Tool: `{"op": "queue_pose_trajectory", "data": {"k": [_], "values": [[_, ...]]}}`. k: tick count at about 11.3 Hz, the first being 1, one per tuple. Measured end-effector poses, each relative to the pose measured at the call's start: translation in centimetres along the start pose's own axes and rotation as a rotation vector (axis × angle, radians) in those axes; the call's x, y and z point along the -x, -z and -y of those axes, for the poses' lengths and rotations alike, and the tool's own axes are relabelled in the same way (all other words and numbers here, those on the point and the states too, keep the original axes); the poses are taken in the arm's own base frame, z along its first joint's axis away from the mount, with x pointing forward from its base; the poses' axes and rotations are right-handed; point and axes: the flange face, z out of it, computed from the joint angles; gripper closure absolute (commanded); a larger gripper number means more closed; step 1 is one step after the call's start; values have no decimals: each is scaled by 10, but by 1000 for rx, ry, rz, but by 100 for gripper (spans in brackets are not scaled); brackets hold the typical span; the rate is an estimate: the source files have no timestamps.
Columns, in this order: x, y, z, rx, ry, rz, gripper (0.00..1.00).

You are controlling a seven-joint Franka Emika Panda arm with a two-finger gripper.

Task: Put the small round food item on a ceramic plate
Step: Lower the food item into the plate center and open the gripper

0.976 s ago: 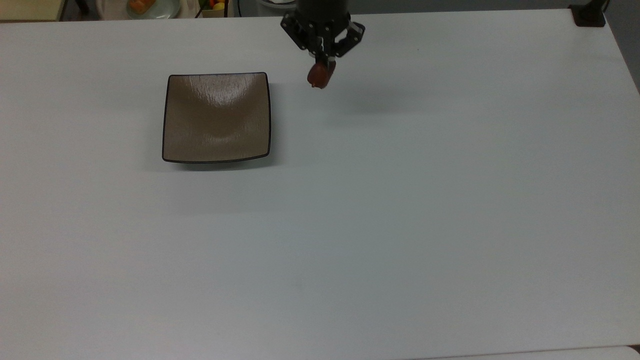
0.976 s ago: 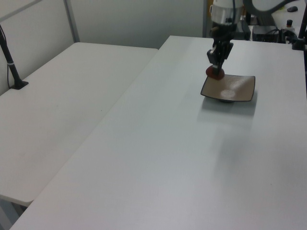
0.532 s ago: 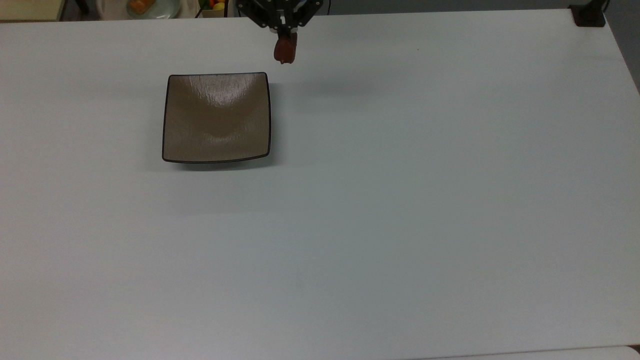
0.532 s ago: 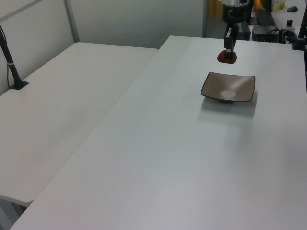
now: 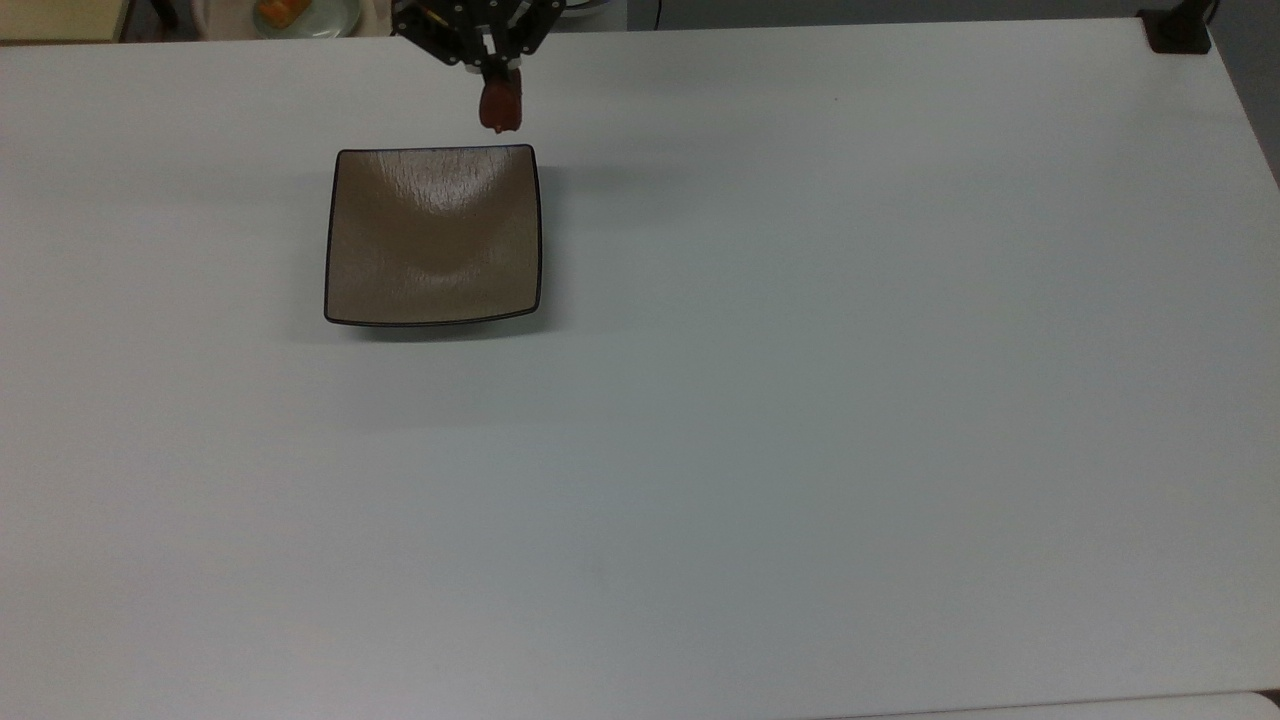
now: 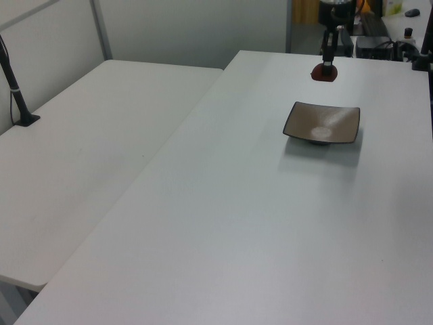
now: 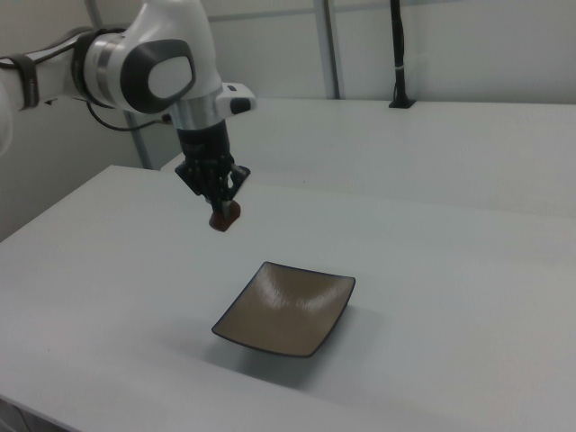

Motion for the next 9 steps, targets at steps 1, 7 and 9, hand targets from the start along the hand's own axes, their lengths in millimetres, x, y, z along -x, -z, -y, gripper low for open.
{"op": "queue_pose_trajectory", "data": {"k": [1,7,9], "values": [[-1,-5,-11,0,4,3,89],[-21,-77,-66,21,-4,20,89],[-27,-110,-69,25,-4,39,89]]}}
